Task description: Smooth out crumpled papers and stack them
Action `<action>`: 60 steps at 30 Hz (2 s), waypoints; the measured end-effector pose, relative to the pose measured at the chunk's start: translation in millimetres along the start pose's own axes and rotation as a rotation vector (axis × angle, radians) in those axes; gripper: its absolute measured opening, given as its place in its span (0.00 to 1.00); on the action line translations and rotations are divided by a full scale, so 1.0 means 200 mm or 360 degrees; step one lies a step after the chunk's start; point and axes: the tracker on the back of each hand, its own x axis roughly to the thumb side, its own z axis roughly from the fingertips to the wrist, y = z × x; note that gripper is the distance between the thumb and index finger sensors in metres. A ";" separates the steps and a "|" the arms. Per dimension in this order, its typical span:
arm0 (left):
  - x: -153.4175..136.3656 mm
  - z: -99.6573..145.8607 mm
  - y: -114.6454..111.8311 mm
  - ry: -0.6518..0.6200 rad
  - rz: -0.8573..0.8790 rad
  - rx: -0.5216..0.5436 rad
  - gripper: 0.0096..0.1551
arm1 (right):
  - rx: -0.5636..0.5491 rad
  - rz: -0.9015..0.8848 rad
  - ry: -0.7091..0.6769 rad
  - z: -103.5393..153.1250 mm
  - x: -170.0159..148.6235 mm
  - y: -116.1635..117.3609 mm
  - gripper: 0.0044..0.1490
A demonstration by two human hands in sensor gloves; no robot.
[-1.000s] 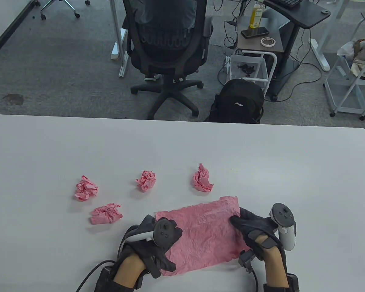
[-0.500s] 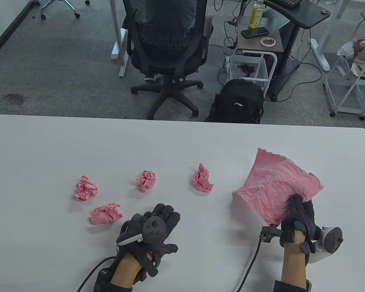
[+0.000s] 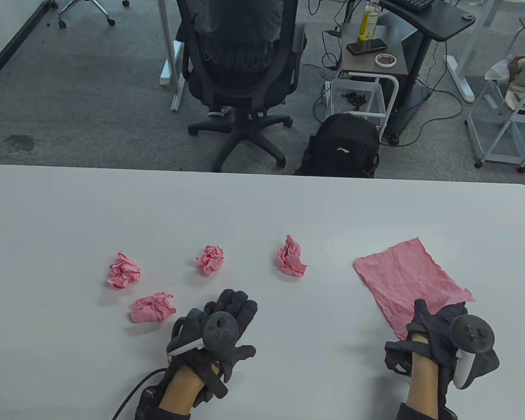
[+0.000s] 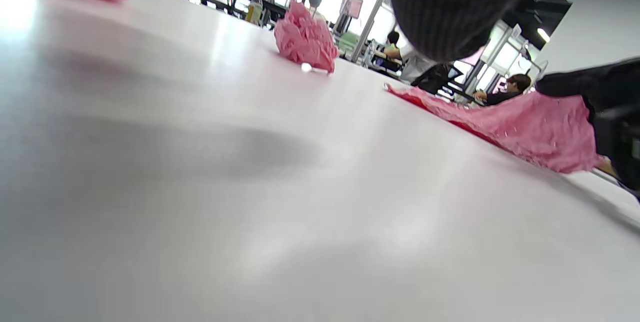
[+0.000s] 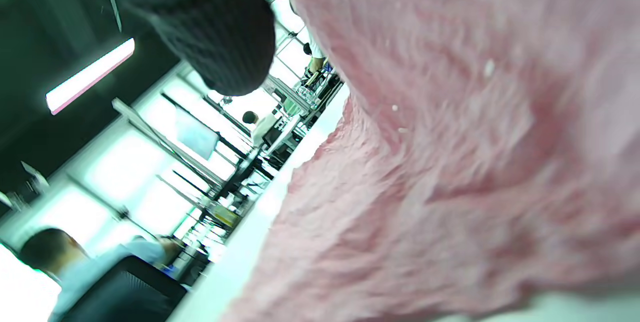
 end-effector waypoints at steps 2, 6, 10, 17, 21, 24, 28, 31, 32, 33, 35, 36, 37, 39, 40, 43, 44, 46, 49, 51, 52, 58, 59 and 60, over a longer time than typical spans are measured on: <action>0.00 0.01 0.01 0.0016 0.0001 0.0037 0.56 | 0.0068 0.0240 0.0057 0.00 -0.01 0.00 0.49; -0.01 0.01 0.00 0.0027 0.0019 -0.0002 0.55 | 0.0186 0.0219 0.0168 -0.02 -0.05 0.03 0.52; 0.00 0.00 -0.02 0.0019 0.0026 -0.0044 0.55 | 0.0032 0.0214 0.0127 -0.01 -0.05 -0.02 0.60; 0.00 0.00 -0.01 0.0027 0.0017 -0.0018 0.54 | -0.0144 0.0231 0.0001 0.01 0.00 -0.05 0.61; -0.01 0.01 0.00 0.0040 0.0015 0.0018 0.54 | -0.0178 0.0280 -0.0007 0.01 0.01 -0.06 0.61; -0.01 0.01 0.00 0.0046 0.0024 0.0012 0.54 | -0.0185 0.0249 -0.0032 0.02 0.01 -0.05 0.60; -0.01 0.01 0.01 0.0047 0.0014 0.0053 0.55 | -0.0172 0.0258 -0.0231 0.08 0.12 -0.02 0.57; -0.02 0.03 0.03 0.0063 0.0021 0.0140 0.56 | -0.0084 0.0287 -0.0426 0.14 0.22 0.07 0.55; -0.02 0.03 0.04 0.0072 0.0026 0.0170 0.56 | -0.0046 0.0299 -0.0473 0.16 0.24 0.10 0.55; -0.03 0.03 0.04 0.0076 0.0028 0.0189 0.56 | 0.0001 0.0294 -0.0539 0.18 0.28 0.14 0.55; -0.04 0.04 0.05 0.0093 0.0033 0.0214 0.56 | 0.0081 0.0282 -0.0646 0.22 0.34 0.22 0.54; -0.04 0.04 0.05 0.0102 0.0037 0.0209 0.56 | 0.0132 0.0284 -0.0692 0.23 0.37 0.26 0.53; -0.05 0.04 0.05 0.0111 0.0039 0.0212 0.56 | 0.0168 0.0278 -0.0719 0.25 0.39 0.29 0.53; -0.07 0.04 0.05 0.0131 0.0050 0.0221 0.56 | 0.0219 0.0286 -0.0791 0.28 0.45 0.35 0.53; -0.08 0.04 0.05 0.0141 0.0062 0.0223 0.56 | 0.0258 0.0288 -0.0837 0.29 0.50 0.39 0.52; -0.09 0.04 0.05 0.0158 0.0083 0.0230 0.56 | 0.0338 0.0314 -0.0906 0.31 0.60 0.48 0.51; -0.10 0.05 0.05 0.0157 0.0085 0.0232 0.56 | 0.0364 0.0331 -0.0913 0.32 0.63 0.51 0.47; -0.09 0.04 0.05 0.0144 0.0101 0.0234 0.57 | 0.0457 0.0376 -0.0915 0.32 0.71 0.60 0.45; -0.08 0.04 0.04 0.0123 0.0116 0.0224 0.57 | 0.0599 0.0459 -0.0909 0.32 0.80 0.74 0.46; -0.08 0.04 0.04 0.0111 0.0109 0.0219 0.57 | 0.0699 0.0505 -0.0910 0.31 0.86 0.83 0.46; -0.08 0.03 0.04 0.0109 0.0112 0.0218 0.57 | 0.0761 0.0501 -0.0914 0.31 0.89 0.86 0.45; -0.10 0.05 0.05 0.0114 0.0173 0.0234 0.58 | 0.1049 0.0539 -0.0906 0.33 1.05 1.07 0.43; -0.10 0.05 0.05 0.0114 0.0173 0.0234 0.58 | 0.1053 0.0598 -0.0893 0.33 1.05 1.09 0.43; -0.10 0.05 0.05 0.0113 0.0175 0.0232 0.58 | 0.1048 0.0675 -0.0897 0.34 1.06 1.12 0.43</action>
